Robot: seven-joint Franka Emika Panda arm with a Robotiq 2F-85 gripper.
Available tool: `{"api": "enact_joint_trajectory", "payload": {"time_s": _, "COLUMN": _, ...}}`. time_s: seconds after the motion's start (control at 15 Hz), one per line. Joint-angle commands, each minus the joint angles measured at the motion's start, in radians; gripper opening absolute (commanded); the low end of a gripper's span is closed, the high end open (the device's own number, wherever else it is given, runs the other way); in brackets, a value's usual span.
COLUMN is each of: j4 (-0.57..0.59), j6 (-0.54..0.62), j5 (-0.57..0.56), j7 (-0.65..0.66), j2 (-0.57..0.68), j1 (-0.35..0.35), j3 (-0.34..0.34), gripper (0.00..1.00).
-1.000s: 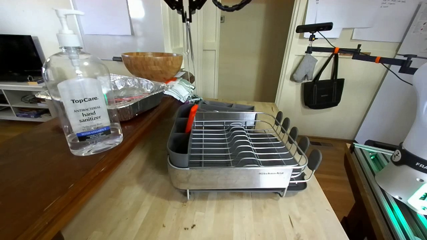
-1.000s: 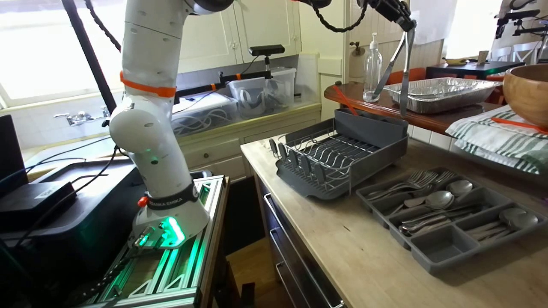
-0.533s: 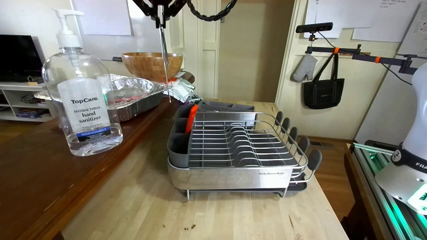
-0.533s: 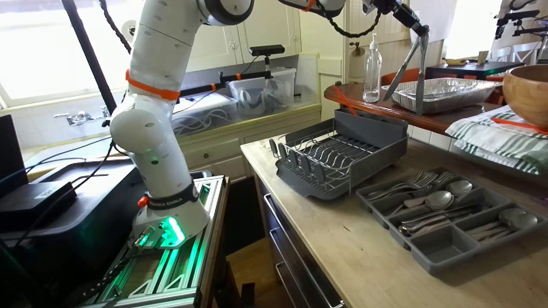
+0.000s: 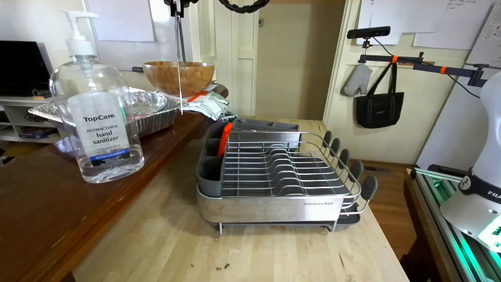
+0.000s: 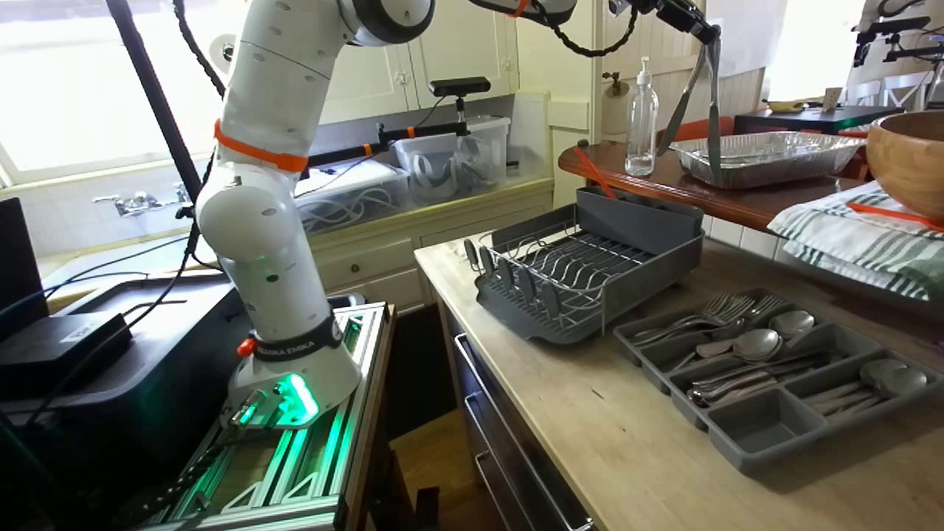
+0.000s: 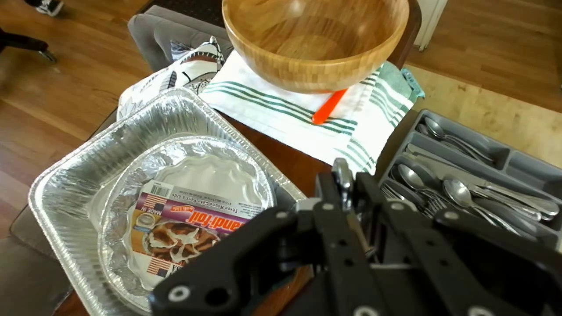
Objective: Move two knives to the small sections of the plate rack
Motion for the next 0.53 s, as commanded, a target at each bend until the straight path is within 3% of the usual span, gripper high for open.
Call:
{"api": "enact_joint_trajectory", "payload": {"time_s": 0.0, "j4": -0.003, "j6": -0.062, "j5": -0.019, "j7": 0.06, "j2": -0.024, "j1": 0.027, "j3": -0.012, "gripper": 0.04}}
{"api": "enact_joint_trajectory", "payload": {"time_s": 0.47, "j4": -0.038, "j6": -0.135, "j5": 0.02, "j7": 0.126, "j2": -0.058, "j1": 0.021, "j3": 0.003, "gripper": 0.04}}
